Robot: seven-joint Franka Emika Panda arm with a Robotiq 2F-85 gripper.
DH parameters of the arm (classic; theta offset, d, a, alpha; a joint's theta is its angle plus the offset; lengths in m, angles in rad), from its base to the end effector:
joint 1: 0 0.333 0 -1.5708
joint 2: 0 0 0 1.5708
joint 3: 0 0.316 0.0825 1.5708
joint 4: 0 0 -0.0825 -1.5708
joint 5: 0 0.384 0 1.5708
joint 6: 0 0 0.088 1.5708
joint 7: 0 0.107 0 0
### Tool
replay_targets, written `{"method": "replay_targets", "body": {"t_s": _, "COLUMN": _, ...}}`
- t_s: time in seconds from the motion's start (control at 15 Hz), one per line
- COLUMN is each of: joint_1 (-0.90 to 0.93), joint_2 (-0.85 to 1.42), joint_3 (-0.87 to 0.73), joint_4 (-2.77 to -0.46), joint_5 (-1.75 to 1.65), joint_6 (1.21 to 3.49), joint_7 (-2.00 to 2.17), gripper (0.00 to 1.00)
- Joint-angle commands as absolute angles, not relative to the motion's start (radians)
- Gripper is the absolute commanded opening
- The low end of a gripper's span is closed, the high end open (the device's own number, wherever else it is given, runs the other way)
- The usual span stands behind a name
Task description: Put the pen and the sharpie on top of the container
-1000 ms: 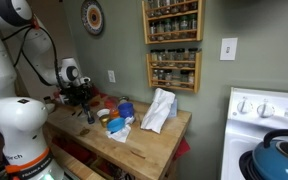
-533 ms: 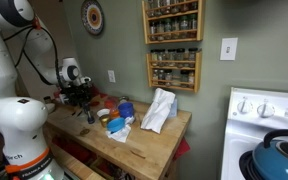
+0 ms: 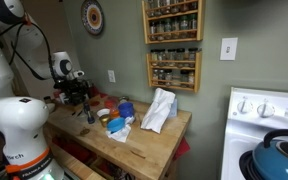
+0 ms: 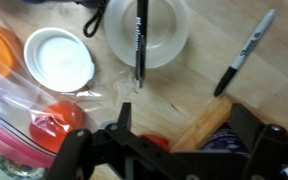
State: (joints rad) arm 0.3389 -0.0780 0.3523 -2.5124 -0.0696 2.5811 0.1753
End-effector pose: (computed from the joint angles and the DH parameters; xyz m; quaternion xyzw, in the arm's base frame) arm 0.3637 0.3015 0.3209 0.9563 0.2818 0.0782 0.0013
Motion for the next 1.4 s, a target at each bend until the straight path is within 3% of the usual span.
{"method": "replay_targets", "body": {"t_s": 0.0, "joint_1": 0.393, "joint_2": -0.023, "joint_3": 0.398, "joint_4": -2.448, "joint_5": -0.017, "joint_6": 2.568, "joint_7": 0.124, "gripper": 1.0}}
{"method": "replay_targets", "body": {"t_s": 0.87, "joint_1": 0.446, "joint_2": 0.299, "joint_3": 0.379, "joint_4": -2.345, "joint_5": -0.105, "joint_6": 2.597, "joint_7": 0.118, "gripper": 1.0}}
{"method": "replay_targets", "body": {"t_s": 0.93, "joint_1": 0.446, "joint_2": 0.313, "joint_3": 0.375, "joint_4": -2.34, "joint_5": -0.105, "joint_6": 2.601, "joint_7": 0.118, "gripper": 0.82}}
{"method": "replay_targets", "body": {"t_s": 1.33, "joint_1": 0.451, "joint_2": 0.361, "joint_3": 0.355, "joint_4": -2.31, "joint_5": -0.099, "joint_6": 2.607, "joint_7": 0.129, "gripper": 0.35}}
